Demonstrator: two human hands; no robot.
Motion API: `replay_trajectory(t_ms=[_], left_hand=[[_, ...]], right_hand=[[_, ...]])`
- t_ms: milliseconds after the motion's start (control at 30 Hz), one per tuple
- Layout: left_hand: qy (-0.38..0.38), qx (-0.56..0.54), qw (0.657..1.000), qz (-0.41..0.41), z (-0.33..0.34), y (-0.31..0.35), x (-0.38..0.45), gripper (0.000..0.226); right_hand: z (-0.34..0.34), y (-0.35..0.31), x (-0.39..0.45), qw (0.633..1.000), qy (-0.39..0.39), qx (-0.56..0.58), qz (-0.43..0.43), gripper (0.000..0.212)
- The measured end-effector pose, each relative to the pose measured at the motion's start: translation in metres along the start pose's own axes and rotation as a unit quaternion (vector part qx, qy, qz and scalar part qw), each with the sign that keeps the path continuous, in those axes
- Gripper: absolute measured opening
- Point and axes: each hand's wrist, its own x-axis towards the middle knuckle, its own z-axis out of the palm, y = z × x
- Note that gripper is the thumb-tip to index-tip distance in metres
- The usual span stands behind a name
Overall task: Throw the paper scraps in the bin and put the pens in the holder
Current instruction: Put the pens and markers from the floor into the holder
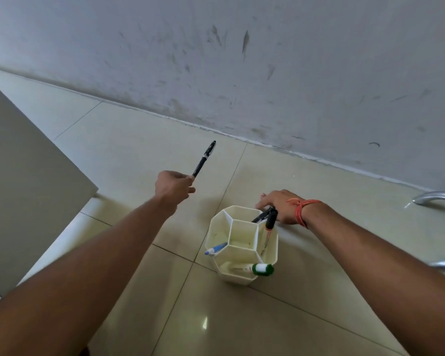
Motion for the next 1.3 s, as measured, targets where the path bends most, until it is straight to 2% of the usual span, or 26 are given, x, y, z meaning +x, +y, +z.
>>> replay_trajectory(t_ms=[67,133,167,233,300,333,400,467,567,633,733,800,933,1067,1200,1300], left_hand=[[-0.013,-0.037,0.999,0.029,-0.014,0.006,-0.022,0.007],[-0.025,-0.061,0.996,0.056,-0.025,0.012,-0.043,0.008],[-0.034,-0.068,0.995,0.063,-0.030,0.014,-0.053,0.007],[-0.056,-0.078,0.992,0.078,-0.036,0.018,-0.075,0.007],[-0.091,-0.076,0.988,0.097,-0.039,0.024,-0.097,0.010],[-0.113,-0.070,0.985,0.106,-0.039,0.027,-0.105,0.011],[-0.159,-0.048,0.978,0.128,-0.037,0.037,-0.122,0.014],[-0.187,-0.016,0.971,0.146,-0.032,0.043,-0.135,0.018],[-0.186,-0.006,0.969,0.161,-0.030,0.047,-0.148,0.020],[-0.178,0.020,0.970,0.163,-0.030,0.045,-0.152,0.027],[-0.145,0.095,0.976,0.135,-0.034,0.035,-0.152,0.038],[-0.121,0.144,0.976,0.114,-0.035,0.027,-0.151,0.032],[-0.136,0.180,0.969,0.097,-0.036,0.018,-0.154,0.011],[-0.160,0.164,0.971,0.067,-0.031,0.016,-0.153,0.020],[-0.163,0.162,0.972,0.055,-0.026,0.014,-0.152,0.021],[-0.156,0.160,0.974,0.048,-0.023,0.013,-0.150,0.019]], right_hand=[[-0.006,-0.002,-0.007,0.998,0.042,0.030,0.018,0.032],[-0.014,-0.005,-0.017,0.985,0.132,0.101,0.041,0.023],[-0.019,-0.009,-0.021,0.970,0.181,0.159,0.043,0.018],[-0.035,-0.025,-0.036,0.910,0.250,0.330,0.032,0.012],[-0.055,-0.043,-0.053,0.841,0.253,0.478,0.010,0.021],[-0.063,-0.051,-0.060,0.825,0.234,0.514,-0.005,0.028],[-0.071,-0.066,-0.075,0.821,0.214,0.529,-0.033,0.033],[-0.070,-0.074,-0.085,0.806,0.243,0.537,-0.059,0.021],[-0.070,-0.076,-0.096,0.783,0.287,0.548,-0.068,0.014],[-0.068,-0.070,-0.101,0.788,0.311,0.528,-0.060,0.013],[-0.054,-0.061,-0.108,0.839,0.329,0.432,-0.031,0.012],[-0.040,-0.058,-0.114,0.863,0.314,0.395,-0.018,0.011],[-0.028,-0.061,-0.119,0.863,0.314,0.396,-0.003,0.016],[-0.026,-0.062,-0.122,0.866,0.308,0.393,-0.014,0.017],[-0.025,-0.064,-0.124,0.852,0.327,0.408,-0.005,0.016],[-0.023,-0.064,-0.123,0.873,0.274,0.404,-0.007,0.015]])
